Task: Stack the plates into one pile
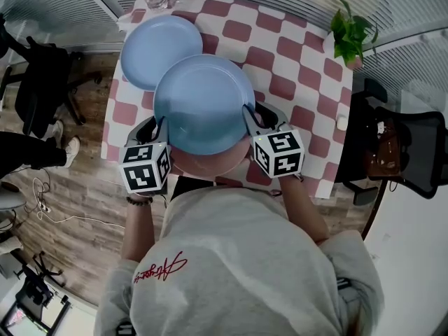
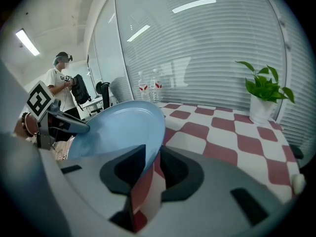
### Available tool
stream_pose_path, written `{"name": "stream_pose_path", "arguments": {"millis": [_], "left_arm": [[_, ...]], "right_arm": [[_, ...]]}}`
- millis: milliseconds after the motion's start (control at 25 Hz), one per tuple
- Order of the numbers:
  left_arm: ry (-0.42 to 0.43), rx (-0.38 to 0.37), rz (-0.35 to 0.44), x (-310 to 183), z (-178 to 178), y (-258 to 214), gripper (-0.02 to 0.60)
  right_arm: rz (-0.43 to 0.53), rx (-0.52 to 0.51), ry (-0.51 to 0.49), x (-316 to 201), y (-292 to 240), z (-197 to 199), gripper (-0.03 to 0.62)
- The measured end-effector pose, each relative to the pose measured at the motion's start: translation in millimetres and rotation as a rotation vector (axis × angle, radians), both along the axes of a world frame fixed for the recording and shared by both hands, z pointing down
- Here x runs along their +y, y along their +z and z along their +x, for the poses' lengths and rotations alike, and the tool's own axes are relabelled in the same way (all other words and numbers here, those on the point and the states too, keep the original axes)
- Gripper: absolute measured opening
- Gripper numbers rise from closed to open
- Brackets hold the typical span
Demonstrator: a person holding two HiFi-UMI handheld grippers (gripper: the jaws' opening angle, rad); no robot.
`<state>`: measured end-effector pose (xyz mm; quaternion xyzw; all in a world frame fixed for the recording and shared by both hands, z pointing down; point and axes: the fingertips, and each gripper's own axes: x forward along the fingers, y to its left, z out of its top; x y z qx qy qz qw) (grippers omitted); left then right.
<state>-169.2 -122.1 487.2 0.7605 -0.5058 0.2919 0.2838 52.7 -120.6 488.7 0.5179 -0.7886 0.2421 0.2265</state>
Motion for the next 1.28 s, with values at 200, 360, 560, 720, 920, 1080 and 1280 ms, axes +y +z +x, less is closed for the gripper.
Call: {"name": "stream_pose_path", "arguments": {"millis": [200, 360, 560, 720, 920, 1080, 1280], "left_arm": [[0.0, -0.004, -0.019, 8.7, -6.5, 4.0, 0.081], [0.002, -0.01, -0.03, 12.7, -9.3, 5.8, 0.083], [0.018, -0.013, -0.049, 20.9, -9.3, 9.5, 0.086], [0.03, -0.029, -0.068, 26.9, -8.9, 15.0, 0.089], [0.045, -0.039, -0.095, 33.2, -10.1, 21.1, 0.091], [0.065, -0.062, -0.123, 39.2, -10.5, 25.1, 0.098], [0.069, -0.067, -0.16, 46.1, -11.6, 30.0, 0.101]], "right_arm": [[-0.014, -0.003, -0.02, 6.5, 3.7, -6.9, 0.1], [-0.021, 0.002, -0.035, 8.9, 4.8, -10.1, 0.101], [-0.05, 0.009, -0.053, 16.8, 12.2, -11.0, 0.106], [-0.069, 0.019, -0.057, 22.4, 17.9, -11.2, 0.106], [-0.09, 0.021, -0.075, 28.0, 22.9, -13.2, 0.11], [-0.096, 0.022, -0.091, 29.4, 22.9, -14.3, 0.11], [-0.102, 0.047, -0.141, 32.5, 23.3, -17.1, 0.11]]}}
